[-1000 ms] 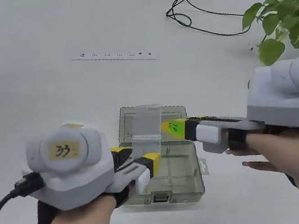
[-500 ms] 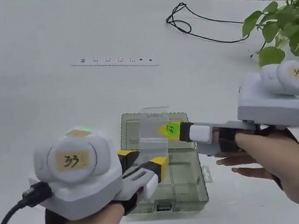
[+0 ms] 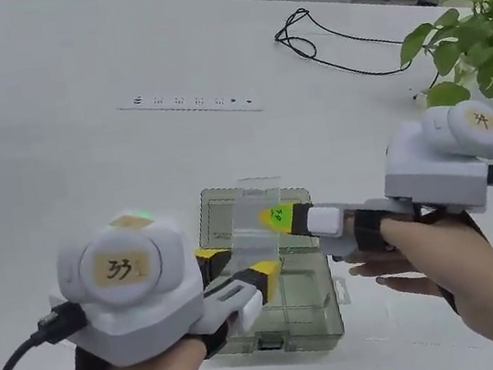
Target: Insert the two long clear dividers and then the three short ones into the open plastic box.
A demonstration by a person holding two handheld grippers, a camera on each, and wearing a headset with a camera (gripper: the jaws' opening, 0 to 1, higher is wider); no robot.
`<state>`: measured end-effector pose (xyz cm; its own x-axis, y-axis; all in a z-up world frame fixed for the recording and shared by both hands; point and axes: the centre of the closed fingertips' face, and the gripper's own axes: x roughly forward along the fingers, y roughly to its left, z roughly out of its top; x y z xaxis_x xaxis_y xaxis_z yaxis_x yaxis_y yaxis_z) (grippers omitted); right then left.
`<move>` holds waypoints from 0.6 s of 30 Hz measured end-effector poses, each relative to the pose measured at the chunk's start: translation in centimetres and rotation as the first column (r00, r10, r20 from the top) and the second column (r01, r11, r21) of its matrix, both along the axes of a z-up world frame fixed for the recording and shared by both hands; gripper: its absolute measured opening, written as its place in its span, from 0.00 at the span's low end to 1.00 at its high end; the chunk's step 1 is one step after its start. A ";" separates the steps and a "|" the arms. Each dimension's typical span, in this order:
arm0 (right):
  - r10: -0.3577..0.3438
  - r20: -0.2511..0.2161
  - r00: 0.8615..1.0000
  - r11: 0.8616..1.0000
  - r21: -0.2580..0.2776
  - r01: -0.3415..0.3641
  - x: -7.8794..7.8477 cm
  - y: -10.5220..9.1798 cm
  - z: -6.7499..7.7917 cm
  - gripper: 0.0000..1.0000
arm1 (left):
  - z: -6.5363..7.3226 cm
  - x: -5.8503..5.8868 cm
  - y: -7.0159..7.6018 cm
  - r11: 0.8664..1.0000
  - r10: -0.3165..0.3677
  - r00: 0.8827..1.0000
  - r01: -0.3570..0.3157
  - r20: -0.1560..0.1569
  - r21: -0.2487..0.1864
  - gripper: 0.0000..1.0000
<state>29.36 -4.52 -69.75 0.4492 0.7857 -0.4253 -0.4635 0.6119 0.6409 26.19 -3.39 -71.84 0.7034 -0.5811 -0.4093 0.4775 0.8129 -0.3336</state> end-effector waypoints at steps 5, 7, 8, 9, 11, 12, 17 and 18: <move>0.009 0.005 1.000 1.000 -0.012 -0.009 -0.3 -0.1 0.3 0.03 | 0.2 -0.4 -0.2 1.000 0.003 1.000 -0.003 -0.010 -0.016 0.30; 0.023 0.019 1.000 1.000 -0.018 -0.023 -0.6 0.0 0.5 0.02 | 0.3 -0.6 -0.2 1.000 0.004 1.000 -0.004 -0.012 -0.019 0.30; 0.024 0.009 1.000 1.000 -0.019 -0.024 -0.7 -0.1 0.4 0.02 | 0.3 -0.7 -0.2 1.000 0.004 1.000 -0.004 -0.013 -0.020 0.30; 0.027 0.009 1.000 0.999 -0.018 -0.027 -0.8 -0.1 0.5 0.02 | 0.3 -0.9 -0.2 1.000 0.007 1.000 -0.008 -0.011 -0.028 0.30; 0.050 -0.015 0.999 0.999 -0.020 -0.050 -1.2 0.0 0.3 0.02 | 0.2 -1.1 -0.3 0.999 0.006 1.000 -0.006 -0.019 -0.037 0.30; 0.046 -0.003 0.999 0.999 -0.028 -0.046 -1.1 -0.2 0.3 0.02 | 0.2 -1.2 -0.3 0.999 0.007 1.000 -0.008 -0.017 -0.047 0.30; 0.031 -0.011 0.999 0.998 -0.045 -0.031 -1.4 -0.5 0.4 0.01 | 0.3 -1.2 -0.8 0.998 -0.007 1.000 0.005 -0.029 -0.066 0.30; 0.029 -0.001 1.000 0.998 -0.050 -0.029 -1.2 -0.6 0.3 0.01 | 0.3 -1.2 -0.9 0.996 -0.003 0.999 0.000 -0.037 -0.085 0.30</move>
<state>28.19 -5.12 -69.41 0.4264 0.7761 -0.4646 -0.4809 0.6295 0.6103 25.00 -4.30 -71.51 0.6876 -0.6159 -0.3845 0.4647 0.7802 -0.4188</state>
